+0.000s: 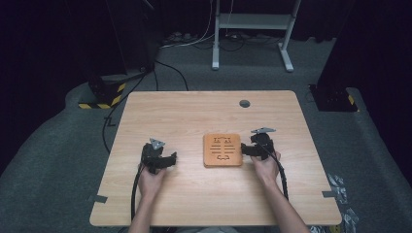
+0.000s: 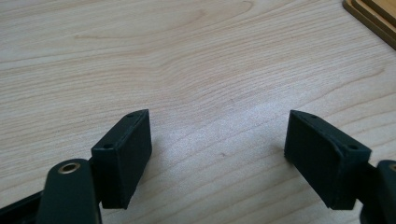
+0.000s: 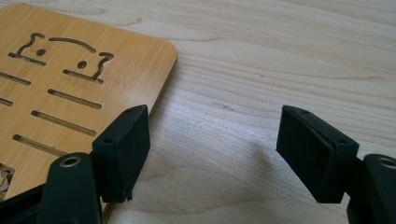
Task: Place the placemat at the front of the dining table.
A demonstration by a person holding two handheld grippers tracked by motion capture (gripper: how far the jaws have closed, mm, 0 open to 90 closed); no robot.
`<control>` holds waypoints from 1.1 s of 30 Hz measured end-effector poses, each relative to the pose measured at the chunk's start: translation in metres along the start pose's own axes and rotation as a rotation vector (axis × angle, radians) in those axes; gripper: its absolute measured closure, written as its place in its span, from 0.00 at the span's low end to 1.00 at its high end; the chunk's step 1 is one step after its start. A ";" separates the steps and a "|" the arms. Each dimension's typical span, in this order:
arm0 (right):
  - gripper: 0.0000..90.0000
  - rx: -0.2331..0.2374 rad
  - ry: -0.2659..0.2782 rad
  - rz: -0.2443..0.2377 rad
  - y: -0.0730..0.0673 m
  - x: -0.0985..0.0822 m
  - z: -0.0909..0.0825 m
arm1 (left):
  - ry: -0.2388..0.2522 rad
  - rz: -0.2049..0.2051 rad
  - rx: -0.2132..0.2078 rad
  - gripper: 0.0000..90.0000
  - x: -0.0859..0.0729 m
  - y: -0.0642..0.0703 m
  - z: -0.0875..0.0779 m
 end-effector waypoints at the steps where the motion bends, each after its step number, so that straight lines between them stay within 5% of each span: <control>1: 0.29 -0.001 0.001 -0.004 0.000 0.000 0.000 | 0.000 0.000 0.000 0.26 0.000 0.000 0.000; 33: 0.30 0.025 -0.003 -0.030 -0.013 0.000 0.006 | 0.000 -0.001 0.000 0.26 0.000 0.000 0.000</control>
Point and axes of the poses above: each handheld gripper's, and its own axes: z roughly forward along the jaws, x roughly out of its top, y roughly to its right, the point moved 4 cm from there along z, roughly forward along the jaws, and after that the axes turned 12 degrees about x, right-handed, at the moved point
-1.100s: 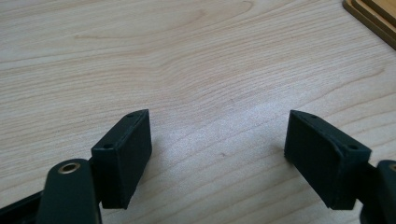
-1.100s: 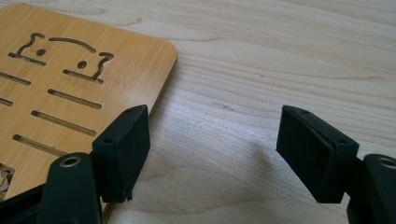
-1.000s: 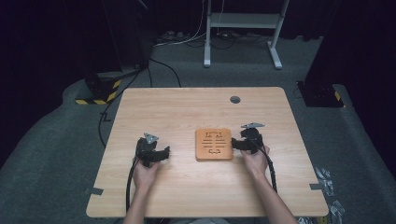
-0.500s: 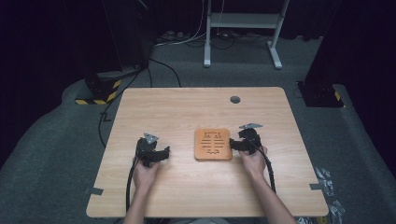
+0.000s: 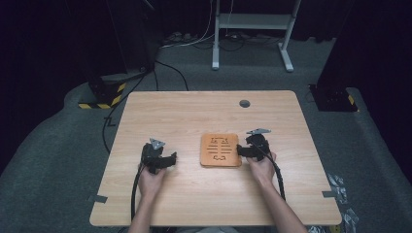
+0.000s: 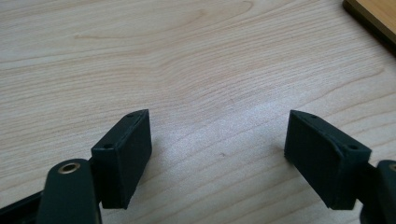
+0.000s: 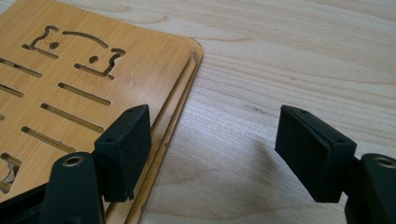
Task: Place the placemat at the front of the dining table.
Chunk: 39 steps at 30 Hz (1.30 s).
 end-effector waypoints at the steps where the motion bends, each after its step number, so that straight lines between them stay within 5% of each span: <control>1: 0.30 0.004 -0.002 0.013 -0.002 -0.001 0.000 | 0.000 0.000 0.000 0.26 0.000 0.000 0.000; 39: 0.29 0.047 -0.006 -0.019 -0.018 -0.001 0.007 | 0.003 0.002 0.000 0.26 0.000 0.000 0.000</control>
Point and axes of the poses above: each handheld gripper's, and its own axes: z roughly forward along the jaws, x roughly out of its top, y roughly to its right, the point moved 4 cm from there along z, roughly forward along the jaws, and after that the axes turned 12 degrees about x, right-handed, at the moved point
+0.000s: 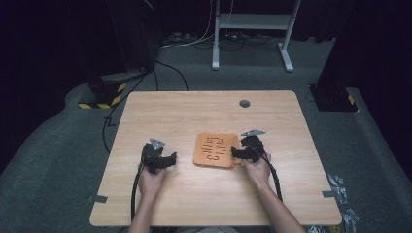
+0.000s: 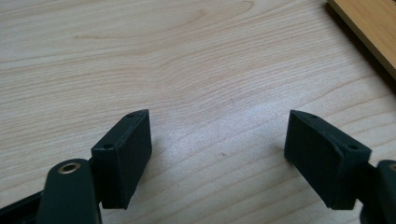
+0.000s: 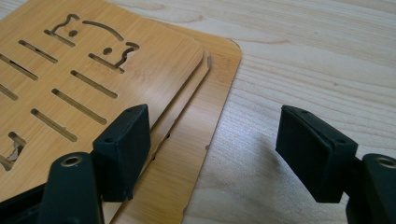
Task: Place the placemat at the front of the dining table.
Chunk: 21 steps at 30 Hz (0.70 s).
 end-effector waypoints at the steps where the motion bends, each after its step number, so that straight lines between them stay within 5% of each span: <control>1: 0.29 0.004 -0.002 0.010 0.000 0.000 0.000 | 0.000 -0.001 -0.002 0.26 0.000 0.000 0.000; 10: 0.29 0.024 0.007 -0.018 -0.010 0.004 0.000 | -0.001 0.001 -0.001 0.26 0.000 0.000 0.000; 21: 0.30 0.009 -0.009 -0.007 -0.005 0.003 0.001 | 0.000 0.000 -0.001 0.26 0.000 0.000 0.000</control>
Point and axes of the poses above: each handheld gripper's, and its own axes: z roughly forward along the jaws, x roughly out of its top, y roughly to its right, the point moved 4 cm from there along z, roughly forward along the jaws, and after that the axes turned 12 degrees about x, right-handed, at the moved point
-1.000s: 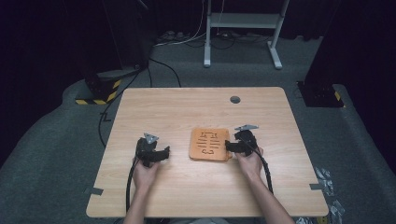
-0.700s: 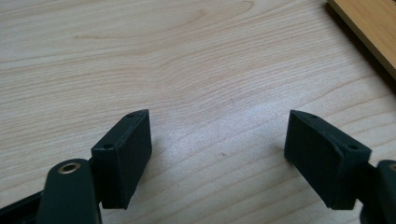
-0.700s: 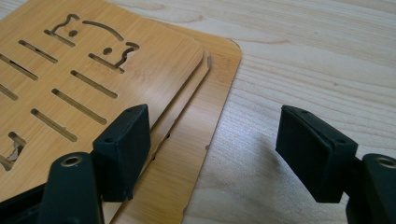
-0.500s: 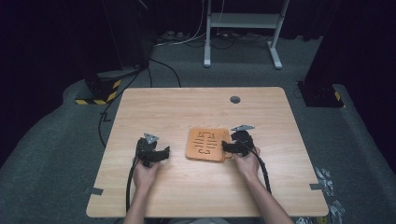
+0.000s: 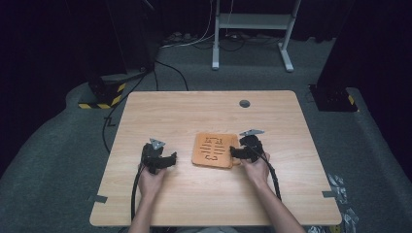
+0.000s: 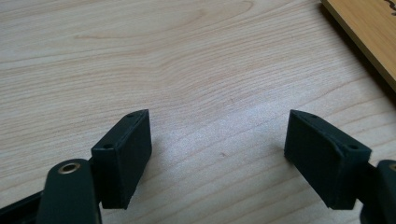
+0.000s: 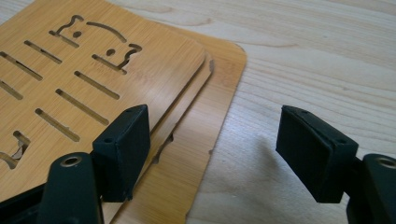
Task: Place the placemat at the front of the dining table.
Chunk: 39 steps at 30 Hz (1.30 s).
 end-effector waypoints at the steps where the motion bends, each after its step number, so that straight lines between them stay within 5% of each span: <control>1: 0.29 0.005 0.002 -0.003 -0.002 0.000 0.001 | -0.002 0.001 0.001 0.26 0.000 0.000 0.000; 25: 0.29 0.053 0.005 -0.050 -0.024 0.006 0.010 | -0.003 0.001 0.001 0.26 0.000 0.000 0.000; 39: 0.29 0.058 0.024 -0.034 -0.017 0.002 0.002 | -0.002 0.003 0.002 0.26 0.000 0.000 -0.001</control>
Point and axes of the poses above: each handheld gripper's, and its own axes: z roughly forward along the jaws, x roughly out of its top, y roughly to its right, the point moved 4 cm from there along z, roughly forward along the jaws, and after that the axes turned 12 degrees about x, right-handed, at the moved point
